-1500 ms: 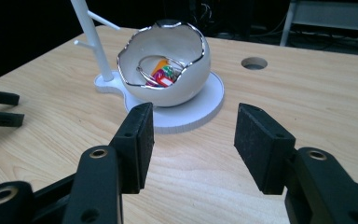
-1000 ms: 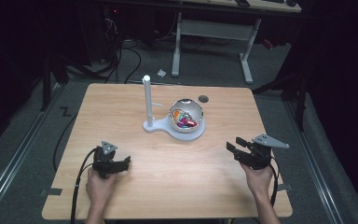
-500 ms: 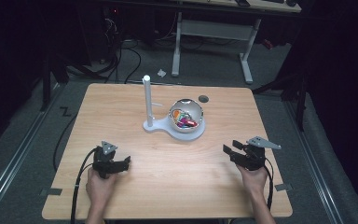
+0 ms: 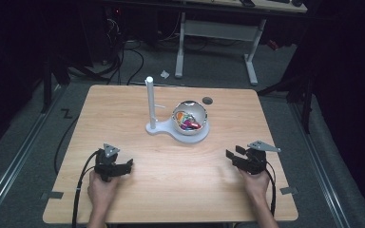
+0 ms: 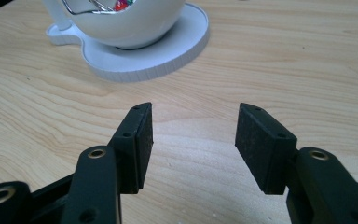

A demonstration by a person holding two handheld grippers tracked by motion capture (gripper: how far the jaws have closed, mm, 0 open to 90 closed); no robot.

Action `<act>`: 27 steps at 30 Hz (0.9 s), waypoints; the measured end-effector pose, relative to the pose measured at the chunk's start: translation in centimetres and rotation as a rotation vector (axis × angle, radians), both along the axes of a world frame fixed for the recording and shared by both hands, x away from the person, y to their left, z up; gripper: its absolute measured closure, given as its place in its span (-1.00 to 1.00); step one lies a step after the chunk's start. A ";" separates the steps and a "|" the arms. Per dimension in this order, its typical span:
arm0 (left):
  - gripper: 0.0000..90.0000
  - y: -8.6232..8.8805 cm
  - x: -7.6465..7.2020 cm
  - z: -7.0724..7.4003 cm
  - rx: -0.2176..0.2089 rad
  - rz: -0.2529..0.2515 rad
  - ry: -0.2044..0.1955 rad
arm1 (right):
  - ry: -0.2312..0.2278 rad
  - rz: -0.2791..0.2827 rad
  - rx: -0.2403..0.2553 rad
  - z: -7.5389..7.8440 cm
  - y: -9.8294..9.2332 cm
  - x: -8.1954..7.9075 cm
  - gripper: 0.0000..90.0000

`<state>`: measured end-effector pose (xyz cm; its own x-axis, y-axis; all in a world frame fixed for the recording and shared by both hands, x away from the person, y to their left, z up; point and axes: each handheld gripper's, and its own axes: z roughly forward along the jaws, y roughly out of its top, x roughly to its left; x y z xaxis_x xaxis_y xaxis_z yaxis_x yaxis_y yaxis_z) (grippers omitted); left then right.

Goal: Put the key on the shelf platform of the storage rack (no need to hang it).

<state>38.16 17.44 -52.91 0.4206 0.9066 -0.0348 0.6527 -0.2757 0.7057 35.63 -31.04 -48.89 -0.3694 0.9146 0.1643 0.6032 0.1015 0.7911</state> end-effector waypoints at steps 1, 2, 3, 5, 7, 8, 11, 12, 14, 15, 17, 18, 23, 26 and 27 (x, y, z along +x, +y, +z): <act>-0.60 0.0 0.0 0.0 0.000 0.000 0.000 | 0.000 0.000 0.000 0.0 0.0 0.0 0.04; -0.60 0.0 0.0 0.0 0.000 0.000 0.000 | 0.007 -0.008 0.005 -0.2 0.0 0.0 0.04; -0.60 0.0 0.0 0.0 0.000 0.000 0.000 | 0.007 -0.008 0.005 -0.2 0.0 0.0 0.04; -0.60 0.0 0.0 0.0 0.000 0.000 0.000 | 0.008 -0.011 -0.011 -0.5 0.1 0.2 0.04; -0.60 0.0 0.0 0.0 0.000 0.000 0.000 | 0.017 -0.015 -0.014 -0.8 0.1 0.3 0.04; -0.60 0.0 0.0 0.0 0.000 0.000 0.000 | 0.020 -0.018 -0.015 -0.9 0.1 0.3 0.04; -0.60 0.0 0.0 0.0 0.000 0.000 0.000 | 0.022 -0.019 -0.022 -1.1 0.0 0.4 0.04; -0.60 0.0 0.0 0.0 0.000 0.000 0.000 | 0.035 -0.027 -0.019 -1.3 0.0 0.4 0.03; -0.60 0.0 0.0 0.0 0.000 0.000 0.000 | 0.034 -0.024 -0.036 -1.5 0.0 0.5 0.03; -0.60 0.0 0.0 0.0 0.000 0.000 0.000 | 0.042 -0.032 -0.035 -1.6 0.1 0.6 0.03; -0.60 0.0 0.0 0.0 0.000 0.000 0.000 | 0.044 -0.031 -0.042 -1.8 0.1 0.6 0.02; -0.60 0.0 0.0 0.0 0.000 0.000 0.000 | 0.049 -0.033 -0.052 -2.0 0.2 0.7 0.02; -0.60 0.0 0.0 0.0 0.000 0.000 0.000 | 0.055 -0.037 -0.079 -2.5 0.4 0.8 0.01; -0.60 0.0 0.0 0.0 0.001 0.000 0.000 | 0.061 -0.042 -0.088 -2.8 0.4 0.8 0.01; -0.60 0.0 0.0 0.0 0.001 -0.001 0.001 | 0.065 -0.042 -0.091 -2.9 0.4 0.9 0.01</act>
<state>38.16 17.45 -52.89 0.4212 0.9063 -0.0343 0.6533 -0.2770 0.7046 36.51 -30.67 -51.77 -0.3212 0.9415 0.1022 0.6584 0.1445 0.7387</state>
